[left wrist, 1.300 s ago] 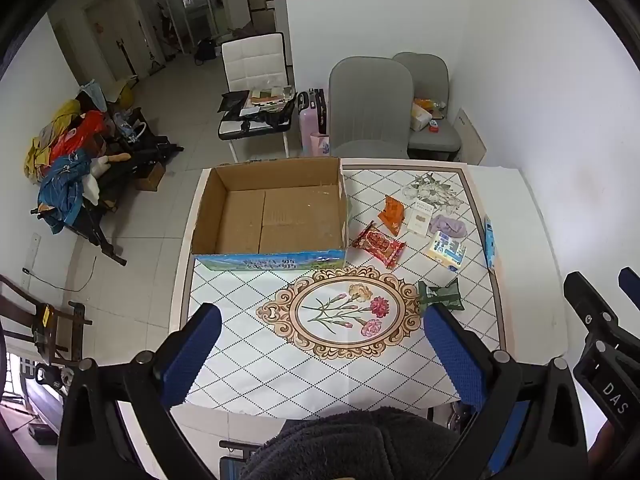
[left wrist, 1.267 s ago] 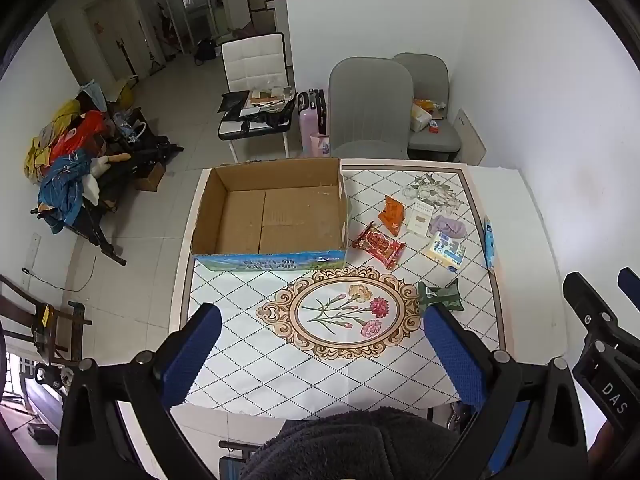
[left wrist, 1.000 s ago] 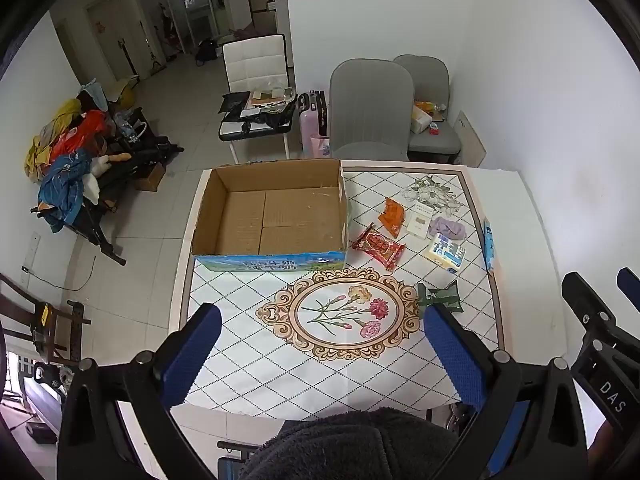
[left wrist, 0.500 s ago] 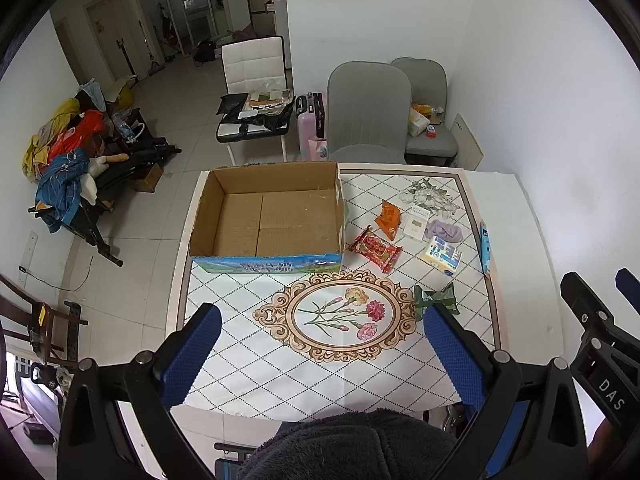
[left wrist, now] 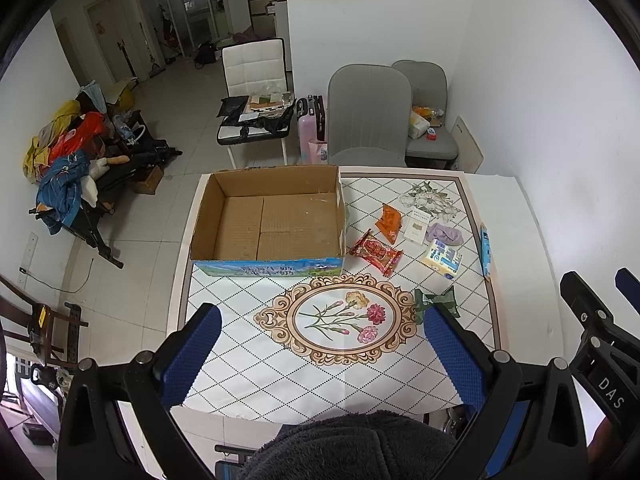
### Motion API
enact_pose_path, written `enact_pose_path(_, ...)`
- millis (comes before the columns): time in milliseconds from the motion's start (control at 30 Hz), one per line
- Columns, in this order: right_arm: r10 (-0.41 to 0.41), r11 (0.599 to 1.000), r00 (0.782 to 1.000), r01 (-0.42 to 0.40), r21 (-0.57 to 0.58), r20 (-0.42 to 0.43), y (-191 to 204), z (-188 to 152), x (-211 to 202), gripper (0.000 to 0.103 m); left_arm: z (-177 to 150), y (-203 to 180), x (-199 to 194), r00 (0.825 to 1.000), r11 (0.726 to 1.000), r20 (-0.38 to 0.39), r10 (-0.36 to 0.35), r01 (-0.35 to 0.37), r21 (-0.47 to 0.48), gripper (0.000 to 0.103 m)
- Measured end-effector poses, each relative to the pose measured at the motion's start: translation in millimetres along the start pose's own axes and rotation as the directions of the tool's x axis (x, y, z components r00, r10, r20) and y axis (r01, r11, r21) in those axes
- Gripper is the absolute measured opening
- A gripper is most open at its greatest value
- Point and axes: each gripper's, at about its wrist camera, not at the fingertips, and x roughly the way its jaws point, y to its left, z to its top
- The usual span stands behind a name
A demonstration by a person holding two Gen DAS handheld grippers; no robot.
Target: Organize soft objects
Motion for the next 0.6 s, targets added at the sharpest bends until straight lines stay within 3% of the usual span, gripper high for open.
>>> enact_pose_path(600, 0.005, 1.0, 1.0, -0.005, -0.006, 0.001, -0.9, 1.6, -1.4, 0.092, -1.3, 0.0, 1.0, 1.0, 1.0, 0.003, -0.004, 0.004, 0.0, 0.103)
